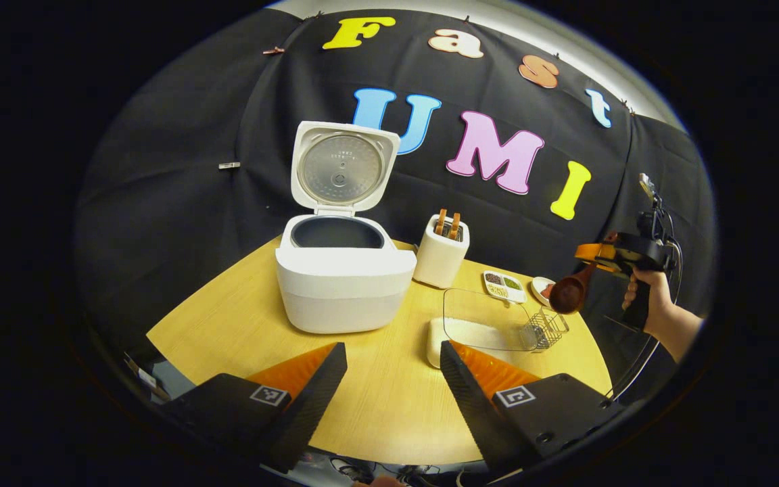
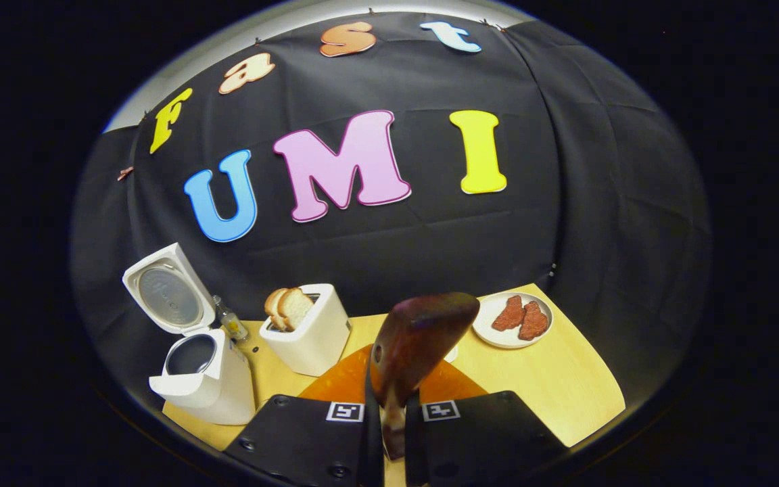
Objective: Close the left gripper, press the button to open the rice cooker; take a wooden spoon from the chopstick holder with the right hand, scoop a spoonful of rice and pour it into the rice cooker, then put the wooden spoon back into the chopstick holder.
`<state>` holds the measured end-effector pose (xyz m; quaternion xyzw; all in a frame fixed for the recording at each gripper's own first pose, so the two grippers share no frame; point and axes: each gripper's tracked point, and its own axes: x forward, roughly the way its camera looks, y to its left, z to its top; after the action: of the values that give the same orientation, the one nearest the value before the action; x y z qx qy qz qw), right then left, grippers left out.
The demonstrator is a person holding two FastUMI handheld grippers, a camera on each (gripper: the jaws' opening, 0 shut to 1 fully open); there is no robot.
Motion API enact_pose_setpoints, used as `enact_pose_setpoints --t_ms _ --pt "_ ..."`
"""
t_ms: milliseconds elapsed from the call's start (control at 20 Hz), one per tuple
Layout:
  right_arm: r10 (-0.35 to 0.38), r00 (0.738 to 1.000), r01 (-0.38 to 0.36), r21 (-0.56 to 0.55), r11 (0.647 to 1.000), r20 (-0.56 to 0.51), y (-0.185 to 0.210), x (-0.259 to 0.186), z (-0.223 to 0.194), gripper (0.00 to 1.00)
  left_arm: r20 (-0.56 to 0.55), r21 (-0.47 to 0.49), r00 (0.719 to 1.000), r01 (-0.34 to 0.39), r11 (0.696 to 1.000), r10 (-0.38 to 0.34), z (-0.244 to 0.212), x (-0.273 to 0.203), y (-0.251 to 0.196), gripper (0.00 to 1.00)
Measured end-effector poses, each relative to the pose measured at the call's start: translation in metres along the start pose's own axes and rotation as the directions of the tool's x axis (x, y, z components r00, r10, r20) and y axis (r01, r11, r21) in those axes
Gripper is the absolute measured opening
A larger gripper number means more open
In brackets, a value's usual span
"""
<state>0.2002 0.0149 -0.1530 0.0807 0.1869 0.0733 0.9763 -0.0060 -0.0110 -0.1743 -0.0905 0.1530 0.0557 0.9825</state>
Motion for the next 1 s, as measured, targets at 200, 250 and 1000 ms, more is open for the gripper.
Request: enact_pose_setpoints --t_ms 200,250,1000 --pt "0.012 1.0 -0.012 -0.026 1.0 0.0 0.042 -0.004 -0.015 0.16 -0.01 -0.014 0.999 0.033 0.999 -0.033 -0.001 -0.001 0.027 0.96" --pt "0.013 1.0 -0.013 -0.029 1.0 -0.007 0.05 -0.002 -0.022 0.16 -0.013 -0.02 0.999 0.041 0.999 -0.041 -0.003 -0.001 0.033 0.96" --pt "-0.07 0.993 0.03 -0.384 0.923 -0.092 0.082 0.031 -0.173 0.16 -0.11 0.045 0.986 0.129 0.991 -0.124 -0.048 0.028 0.067 0.96"
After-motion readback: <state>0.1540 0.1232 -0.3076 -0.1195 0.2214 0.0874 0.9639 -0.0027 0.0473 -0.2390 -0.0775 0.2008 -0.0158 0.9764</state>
